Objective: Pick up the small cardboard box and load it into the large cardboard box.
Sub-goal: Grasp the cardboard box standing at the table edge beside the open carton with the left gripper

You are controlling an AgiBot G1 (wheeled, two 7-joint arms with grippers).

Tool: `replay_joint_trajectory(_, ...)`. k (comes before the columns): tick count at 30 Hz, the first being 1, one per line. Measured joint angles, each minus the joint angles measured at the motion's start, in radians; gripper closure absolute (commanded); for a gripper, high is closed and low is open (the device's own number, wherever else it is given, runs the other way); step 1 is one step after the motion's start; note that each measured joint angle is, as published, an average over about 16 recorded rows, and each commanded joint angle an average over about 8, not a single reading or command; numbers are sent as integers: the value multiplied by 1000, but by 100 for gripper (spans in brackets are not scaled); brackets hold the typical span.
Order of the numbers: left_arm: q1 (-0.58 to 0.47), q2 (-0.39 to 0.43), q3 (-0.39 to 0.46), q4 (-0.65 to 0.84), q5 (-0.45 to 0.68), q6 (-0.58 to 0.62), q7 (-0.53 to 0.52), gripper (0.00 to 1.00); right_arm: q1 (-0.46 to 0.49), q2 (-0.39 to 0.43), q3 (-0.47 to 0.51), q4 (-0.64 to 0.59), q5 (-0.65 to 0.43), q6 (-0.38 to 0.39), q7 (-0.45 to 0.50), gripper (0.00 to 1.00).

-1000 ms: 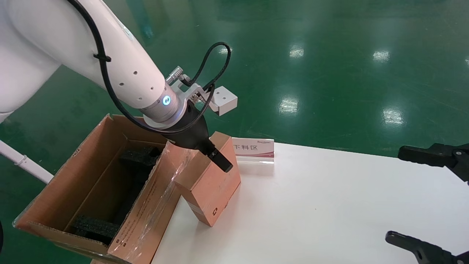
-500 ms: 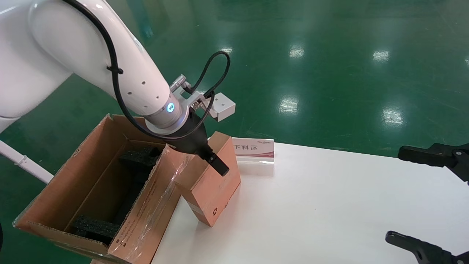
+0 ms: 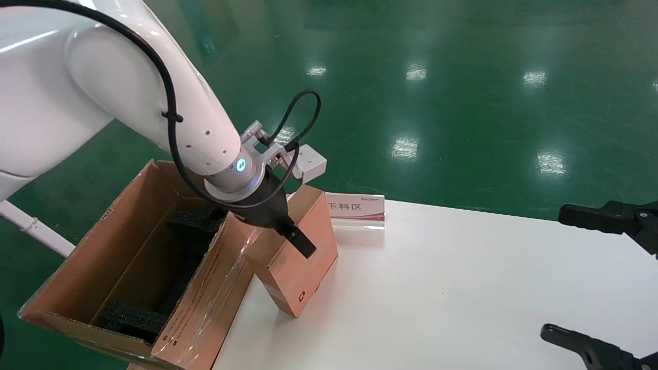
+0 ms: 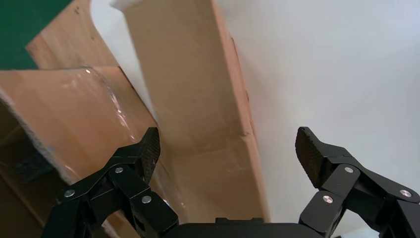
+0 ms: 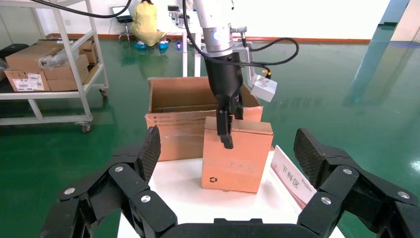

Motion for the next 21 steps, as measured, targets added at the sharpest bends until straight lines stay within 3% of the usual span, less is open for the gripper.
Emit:
replay_joint_trajectory(7, 6, -3, 11, 1, -3, -3, 0, 2, 0, 0, 0, 0, 0, 0, 0, 0)
replay_joint_trajectory(10, 7, -3, 13, 1, -3, -5, 0, 39, 0, 0, 0, 0, 0, 0, 0, 0)
replay_joint_trajectory(15, 8, -4, 13, 1, -4, -5, 0, 100, 0, 0, 0, 0, 0, 0, 0, 60)
replay_joint_trajectory(18, 7, -3, 12, 1, -4, -5, 0, 100, 0, 0, 0, 0, 0, 0, 0, 98)
replay_joint_trajectory(21, 7, -3, 11, 1, -4, -5, 0, 100, 0, 0, 0, 0, 0, 0, 0, 100)
